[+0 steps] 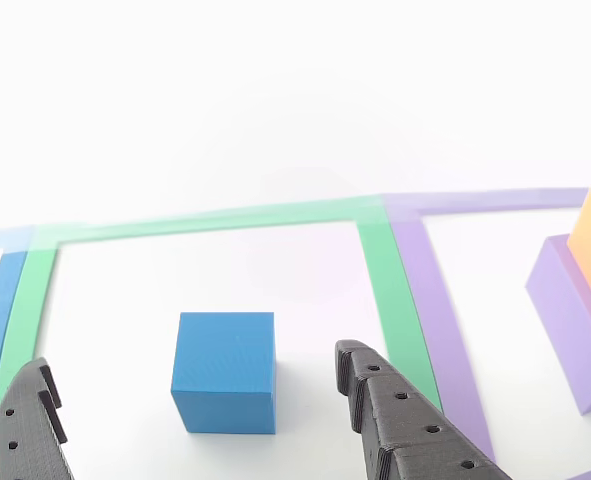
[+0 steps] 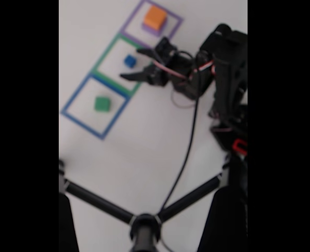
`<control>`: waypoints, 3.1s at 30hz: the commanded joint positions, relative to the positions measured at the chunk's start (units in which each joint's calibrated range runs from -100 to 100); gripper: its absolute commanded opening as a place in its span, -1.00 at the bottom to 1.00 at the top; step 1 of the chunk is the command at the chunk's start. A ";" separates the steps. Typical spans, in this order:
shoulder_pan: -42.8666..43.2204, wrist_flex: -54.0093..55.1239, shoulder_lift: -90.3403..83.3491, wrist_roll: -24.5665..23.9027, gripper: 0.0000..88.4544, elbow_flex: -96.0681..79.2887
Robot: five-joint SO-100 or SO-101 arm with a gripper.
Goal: Tower of hanoi
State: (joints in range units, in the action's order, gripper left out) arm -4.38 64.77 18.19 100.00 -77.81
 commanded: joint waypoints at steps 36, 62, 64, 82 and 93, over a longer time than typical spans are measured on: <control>3.52 0.74 3.08 0.00 -0.89 3.72; 5.15 -69.63 -56.75 0.00 -0.92 4.81; 5.24 -77.88 -60.46 0.00 -0.92 8.17; 14.73 -148.25 -65.06 0.00 -0.93 66.72; 20.58 -154.16 -65.63 0.00 -0.93 72.17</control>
State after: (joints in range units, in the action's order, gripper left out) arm 14.45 -89.09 -45.46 99.41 -8.53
